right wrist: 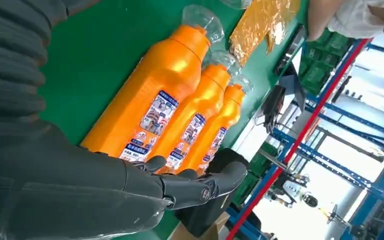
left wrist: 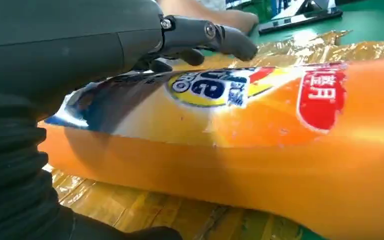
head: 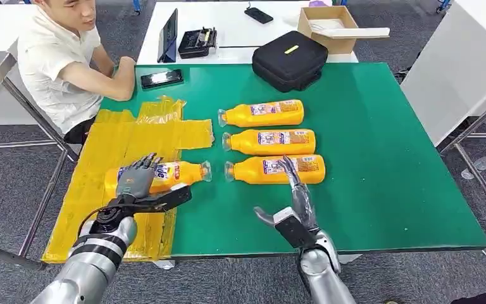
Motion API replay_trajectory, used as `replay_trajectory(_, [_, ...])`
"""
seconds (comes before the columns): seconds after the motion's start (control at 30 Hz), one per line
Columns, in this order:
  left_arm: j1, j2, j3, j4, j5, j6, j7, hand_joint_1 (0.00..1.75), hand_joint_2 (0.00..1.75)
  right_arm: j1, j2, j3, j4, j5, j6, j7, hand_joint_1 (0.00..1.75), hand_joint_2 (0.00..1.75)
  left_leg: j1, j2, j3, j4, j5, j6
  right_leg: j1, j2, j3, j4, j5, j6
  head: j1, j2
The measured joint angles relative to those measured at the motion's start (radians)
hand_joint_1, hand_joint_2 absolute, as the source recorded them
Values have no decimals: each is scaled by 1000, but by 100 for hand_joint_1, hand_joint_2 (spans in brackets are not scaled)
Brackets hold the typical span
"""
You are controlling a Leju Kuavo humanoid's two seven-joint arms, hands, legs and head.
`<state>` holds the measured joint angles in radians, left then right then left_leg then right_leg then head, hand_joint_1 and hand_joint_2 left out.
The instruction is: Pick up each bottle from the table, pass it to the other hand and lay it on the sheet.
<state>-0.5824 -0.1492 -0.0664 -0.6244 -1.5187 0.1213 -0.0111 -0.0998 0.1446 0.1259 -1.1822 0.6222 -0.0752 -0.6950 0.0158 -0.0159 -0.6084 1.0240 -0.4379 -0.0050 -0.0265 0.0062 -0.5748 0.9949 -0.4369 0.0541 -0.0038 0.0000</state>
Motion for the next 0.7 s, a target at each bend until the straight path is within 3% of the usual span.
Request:
replay_trajectory(0.43, [-68, 4, 2, 93, 20, -50, -35, 0, 175, -24, -24, 6, 37, -37, -22, -1, 0, 175, 0, -1, 4, 0, 0, 0, 0, 0, 4, 0, 0, 0, 0, 0])
replay_trajectory(0.7, [-9, -22, 2, 5, 135, 42, -117, 0, 175, -20, -28, 7, 45, -18, -40, -1, 0, 175, -1, 0, 3, 0, 0, 0, 0, 0, 3, 0, 0, 0, 0, 0])
